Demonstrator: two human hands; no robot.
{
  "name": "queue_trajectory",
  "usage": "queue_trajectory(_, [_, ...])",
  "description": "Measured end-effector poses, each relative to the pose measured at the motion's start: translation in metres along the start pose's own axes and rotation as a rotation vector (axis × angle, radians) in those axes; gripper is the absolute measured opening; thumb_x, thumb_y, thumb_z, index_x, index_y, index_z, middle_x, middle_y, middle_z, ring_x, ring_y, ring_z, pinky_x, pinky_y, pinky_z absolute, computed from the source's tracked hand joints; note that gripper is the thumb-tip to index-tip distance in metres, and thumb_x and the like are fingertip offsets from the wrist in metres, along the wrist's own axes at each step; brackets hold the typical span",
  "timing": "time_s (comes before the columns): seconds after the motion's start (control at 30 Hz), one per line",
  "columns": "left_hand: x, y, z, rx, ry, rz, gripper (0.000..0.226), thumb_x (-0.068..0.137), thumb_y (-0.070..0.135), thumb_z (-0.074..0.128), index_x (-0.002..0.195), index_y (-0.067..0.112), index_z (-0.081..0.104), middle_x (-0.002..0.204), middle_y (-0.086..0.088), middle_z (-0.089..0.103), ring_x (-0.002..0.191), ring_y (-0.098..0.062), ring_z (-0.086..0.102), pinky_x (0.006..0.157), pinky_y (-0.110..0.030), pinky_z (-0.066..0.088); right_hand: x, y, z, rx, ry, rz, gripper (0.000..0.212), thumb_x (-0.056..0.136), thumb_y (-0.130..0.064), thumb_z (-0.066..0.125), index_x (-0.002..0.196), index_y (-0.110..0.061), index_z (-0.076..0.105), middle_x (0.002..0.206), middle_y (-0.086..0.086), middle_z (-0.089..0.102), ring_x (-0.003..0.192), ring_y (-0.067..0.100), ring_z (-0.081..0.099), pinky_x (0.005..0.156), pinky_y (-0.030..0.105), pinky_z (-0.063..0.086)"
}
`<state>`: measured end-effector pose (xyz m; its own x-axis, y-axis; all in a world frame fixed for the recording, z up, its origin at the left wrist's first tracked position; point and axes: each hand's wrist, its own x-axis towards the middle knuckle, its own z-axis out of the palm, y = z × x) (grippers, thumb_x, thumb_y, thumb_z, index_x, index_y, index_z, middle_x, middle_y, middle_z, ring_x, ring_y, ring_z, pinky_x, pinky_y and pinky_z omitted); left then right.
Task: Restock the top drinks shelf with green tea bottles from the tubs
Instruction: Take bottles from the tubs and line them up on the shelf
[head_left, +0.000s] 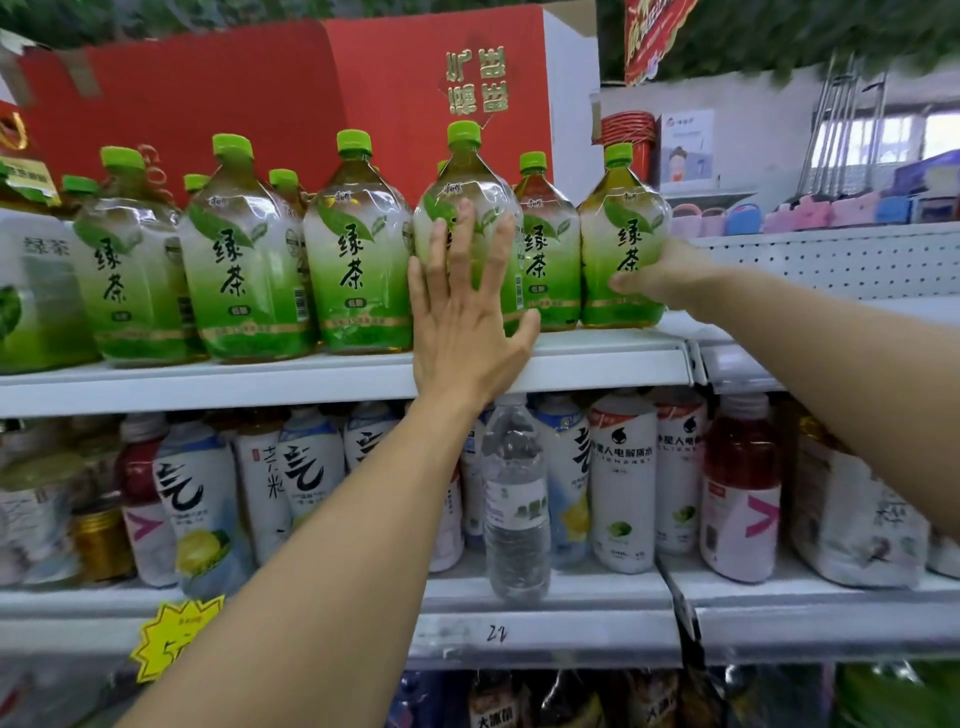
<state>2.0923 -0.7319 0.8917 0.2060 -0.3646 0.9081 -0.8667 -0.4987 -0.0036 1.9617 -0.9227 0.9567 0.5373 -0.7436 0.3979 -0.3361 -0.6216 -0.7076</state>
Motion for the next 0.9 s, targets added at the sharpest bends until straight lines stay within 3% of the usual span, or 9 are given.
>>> queue_trajectory(0.13, [-0.005,0.004,-0.011,-0.039,-0.121,0.011,0.089,0.096,0.059,0.046,0.160,0.027,-0.008,0.168,-0.009,-0.017,0.154,-0.030,-0.018,0.124,-0.054,-0.007,-0.072,-0.007,0.007,-0.224,0.093,-0.299,0.071,0.090,-0.038,0.069,0.148,-0.011,0.038,0.150,0.012,0.042,0.136,0.028,0.042,0.114,0.044,0.034])
queue_trajectory(0.23, [-0.034,0.006,-0.025,-0.109,-0.209,0.039,0.083,0.099,0.060,0.044,0.161,0.026,0.001,0.169,-0.006,-0.012,0.155,-0.024,-0.015,0.124,-0.052,-0.008,-0.133,0.001,0.024,-0.343,0.210,-0.483,0.061,0.092,-0.040,0.064,0.145,-0.017,0.042,0.145,0.007,0.045,0.134,0.025,0.042,0.106,0.044,0.039])
queue_trajectory(0.27, [-0.051,0.007,-0.032,-0.137,-0.199,0.058,0.080,0.098,0.057,0.047,0.161,0.025,0.011,0.169,-0.006,0.000,0.156,-0.025,-0.006,0.125,-0.053,-0.003,-0.152,0.007,0.031,-0.375,0.246,-0.515,0.057,0.093,-0.039,0.063,0.142,-0.018,0.045,0.141,0.006,0.047,0.130,0.025,0.044,0.099,0.043,0.041])
queue_trajectory(0.33, [-0.088,0.008,-0.047,-0.234,-0.137,0.088,0.068,0.095,0.051,0.055,0.153,0.020,0.038,0.159,-0.007,0.036,0.149,-0.027,0.028,0.121,-0.051,0.022,-0.189,0.020,0.048,-0.398,0.321,-0.601,0.047,0.092,-0.036,0.064,0.134,-0.017,0.053,0.131,0.006,0.055,0.119,0.027,0.052,0.085,0.040,0.046])
queue_trajectory(0.4, [-0.127,0.007,-0.057,-0.322,-0.101,0.092,0.055,0.092,0.047,0.057,0.139,0.018,0.055,0.136,-0.003,0.058,0.126,-0.024,0.052,0.100,-0.044,0.047,-0.218,0.034,0.066,-0.410,0.347,-0.656,0.041,0.090,-0.031,0.067,0.126,-0.013,0.059,0.121,0.008,0.060,0.109,0.030,0.058,0.073,0.038,0.049])
queue_trajectory(0.43, [-0.146,0.006,-0.059,-0.340,-0.112,0.084,0.051,0.092,0.047,0.056,0.135,0.019,0.059,0.129,-0.001,0.062,0.118,-0.022,0.056,0.090,-0.041,0.052,-0.230,0.042,0.076,-0.417,0.335,-0.671,0.039,0.089,-0.029,0.069,0.123,-0.011,0.061,0.118,0.009,0.061,0.105,0.031,0.060,0.070,0.037,0.050])
queue_trajectory(0.53, [-0.201,-0.006,-0.058,-0.385,-0.238,0.021,0.047,0.092,0.047,0.056,0.130,0.021,0.062,0.120,0.002,0.065,0.110,-0.019,0.060,0.081,-0.039,0.054,-0.261,0.063,0.109,-0.432,0.227,-0.638,0.042,0.088,-0.029,0.070,0.124,-0.010,0.060,0.119,0.011,0.060,0.103,0.033,0.061,0.066,0.037,0.052])
queue_trajectory(0.73, [-0.300,-0.039,-0.043,-0.511,-0.714,-0.243,0.046,0.094,0.043,0.065,0.136,0.028,0.057,0.130,0.008,0.062,0.122,-0.015,0.055,0.096,-0.038,0.048,-0.317,0.100,0.178,-0.429,-0.265,-0.323,0.059,0.095,-0.046,0.055,0.146,-0.023,0.036,0.142,0.000,0.038,0.124,0.022,0.046,0.076,0.032,0.037])
queue_trajectory(0.9, [-0.400,-0.071,-0.016,-0.618,-1.058,-0.560,0.041,0.093,0.034,0.070,0.131,0.021,0.061,0.116,0.002,0.067,0.105,-0.018,0.064,0.092,-0.037,0.052,-0.360,0.155,0.251,-0.385,-0.576,-0.091,0.056,0.094,-0.046,0.058,0.142,-0.021,0.042,0.137,0.004,0.044,0.128,0.025,0.045,0.093,0.040,0.047])
